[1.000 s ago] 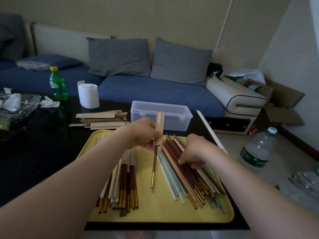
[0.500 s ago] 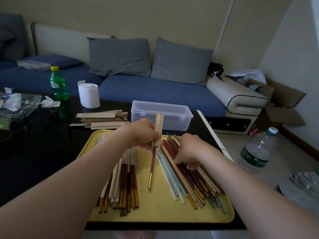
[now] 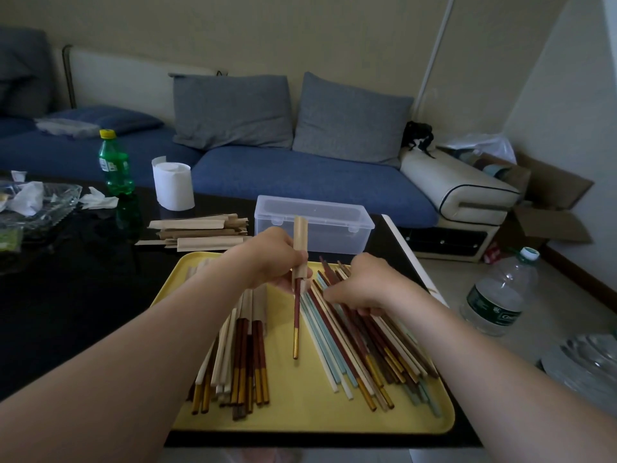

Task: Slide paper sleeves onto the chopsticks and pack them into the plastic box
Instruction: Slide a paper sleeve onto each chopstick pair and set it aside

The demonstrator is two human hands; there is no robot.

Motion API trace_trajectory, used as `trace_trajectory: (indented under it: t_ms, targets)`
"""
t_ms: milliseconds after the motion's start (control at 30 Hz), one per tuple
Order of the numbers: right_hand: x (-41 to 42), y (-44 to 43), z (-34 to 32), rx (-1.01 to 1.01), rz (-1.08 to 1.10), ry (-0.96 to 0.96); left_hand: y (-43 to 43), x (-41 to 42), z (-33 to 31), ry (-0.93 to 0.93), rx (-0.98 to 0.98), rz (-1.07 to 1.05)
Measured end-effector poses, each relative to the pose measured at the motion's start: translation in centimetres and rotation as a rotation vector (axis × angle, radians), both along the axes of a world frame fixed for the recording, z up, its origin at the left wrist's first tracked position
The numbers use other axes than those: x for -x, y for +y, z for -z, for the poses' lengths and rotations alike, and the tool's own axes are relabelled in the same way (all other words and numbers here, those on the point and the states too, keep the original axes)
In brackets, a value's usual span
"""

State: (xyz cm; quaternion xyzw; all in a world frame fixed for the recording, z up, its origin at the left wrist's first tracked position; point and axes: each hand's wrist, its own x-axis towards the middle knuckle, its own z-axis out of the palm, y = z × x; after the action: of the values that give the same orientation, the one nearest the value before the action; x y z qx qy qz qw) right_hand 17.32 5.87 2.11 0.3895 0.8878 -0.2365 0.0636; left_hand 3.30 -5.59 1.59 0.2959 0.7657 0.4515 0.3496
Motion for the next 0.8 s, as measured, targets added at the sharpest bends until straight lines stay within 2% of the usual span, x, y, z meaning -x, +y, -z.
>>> trace_trajectory:
  t_ms: [100,167,267,400,567,667,800]
  targets:
    - [-0.3,0.2,-0.4,0.051,-0.035,0.222,-0.1,0.1,-0.1,-0.065,-0.053,-0.097]
    - [-0.5,-0.1,-0.7,0.192,-0.116,0.300,-0.2,0.2,-0.3,-0.102,-0.081,-0.153]
    - [-0.8,-0.6,-1.1,0.380,-0.261,0.255,-0.4,0.3,-0.6,-0.097,-0.118,-0.203]
    - [-1.1,-1.0,-1.4,0.419,-0.323,0.059,-0.5,0.6,-0.9,-0.128,-0.214,-0.264]
    - [-1.2,-0.9,-1.6,0.435,-0.310,0.009,-0.5,0.9,-0.9,-0.150,-0.267,-0.286]
    - [-1.0,-0.8,-1.2,0.420,-0.271,0.067,-0.7,0.7,-0.8,-0.146,-0.274,-0.212]
    - [-0.4,-0.6,-0.4,0.486,-0.135,0.307,-0.7,0.5,-0.7,-0.217,-0.273,-0.108]
